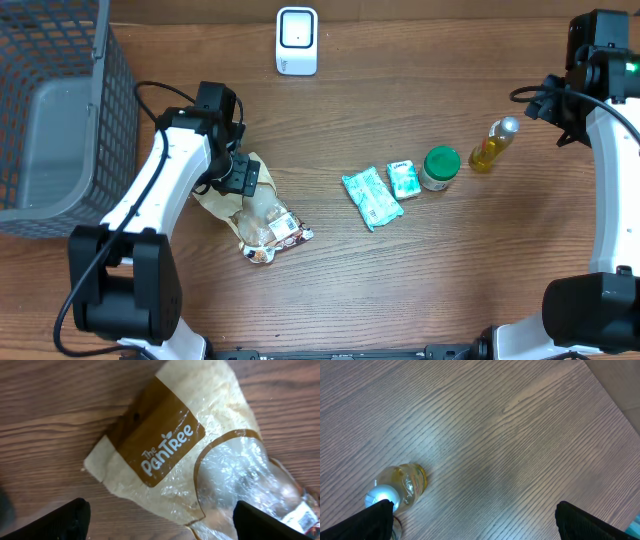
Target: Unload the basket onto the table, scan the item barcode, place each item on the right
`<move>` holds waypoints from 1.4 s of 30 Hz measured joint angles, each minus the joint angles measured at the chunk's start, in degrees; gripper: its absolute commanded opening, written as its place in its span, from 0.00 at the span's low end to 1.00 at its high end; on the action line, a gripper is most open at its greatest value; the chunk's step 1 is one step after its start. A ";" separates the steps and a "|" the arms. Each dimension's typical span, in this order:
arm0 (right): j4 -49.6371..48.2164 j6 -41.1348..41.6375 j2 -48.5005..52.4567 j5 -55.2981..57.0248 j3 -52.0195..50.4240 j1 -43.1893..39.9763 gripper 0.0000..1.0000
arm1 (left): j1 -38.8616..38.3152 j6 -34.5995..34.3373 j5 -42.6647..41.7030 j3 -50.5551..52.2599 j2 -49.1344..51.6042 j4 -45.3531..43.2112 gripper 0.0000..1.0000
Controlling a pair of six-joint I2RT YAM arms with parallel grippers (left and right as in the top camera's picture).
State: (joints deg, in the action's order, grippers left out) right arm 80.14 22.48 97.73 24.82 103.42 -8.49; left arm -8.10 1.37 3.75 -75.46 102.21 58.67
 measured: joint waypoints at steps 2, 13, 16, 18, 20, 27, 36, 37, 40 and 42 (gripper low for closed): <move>-0.04 0.00 0.00 0.00 0.00 0.00 1.00 | 0.72 2.29 -2.47 0.04 1.49 0.63 0.95; -0.02 0.00 0.00 0.00 0.00 0.02 1.00 | 6.40 10.45 -14.29 0.11 10.97 1.31 0.88; -0.04 0.02 0.00 0.00 0.00 0.02 1.00 | 6.34 10.88 -15.65 -0.11 12.44 1.95 0.75; -0.02 0.02 0.00 0.00 0.00 0.00 1.00 | 6.34 11.13 -16.92 -0.50 13.11 2.32 0.69; -0.02 -0.02 0.00 0.00 0.00 0.00 1.00 | 6.34 11.08 -18.16 -1.09 13.90 3.02 0.66; -0.02 0.02 0.00 0.00 0.00 0.00 1.00 | 6.38 11.08 -20.68 -1.62 14.43 3.48 0.71; -0.02 0.00 0.00 0.02 0.00 0.00 1.00 | 6.36 11.34 -31.52 -6.05 18.34 10.86 0.86; -0.04 0.02 0.00 0.00 0.00 0.00 1.00 | 6.36 11.28 -32.26 -6.95 18.64 12.02 0.88; -0.04 -0.02 0.00 0.00 0.00 0.00 1.00 | 6.36 11.28 -33.70 -10.62 18.78 14.73 0.91; -0.02 -0.02 0.00 0.00 0.00 0.00 1.00 | 6.34 11.30 -34.03 -12.70 18.58 14.88 0.96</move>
State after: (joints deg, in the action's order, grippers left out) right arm 80.12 22.46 97.73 24.82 103.42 -8.49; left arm -1.76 12.67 -30.28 -88.16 120.79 73.56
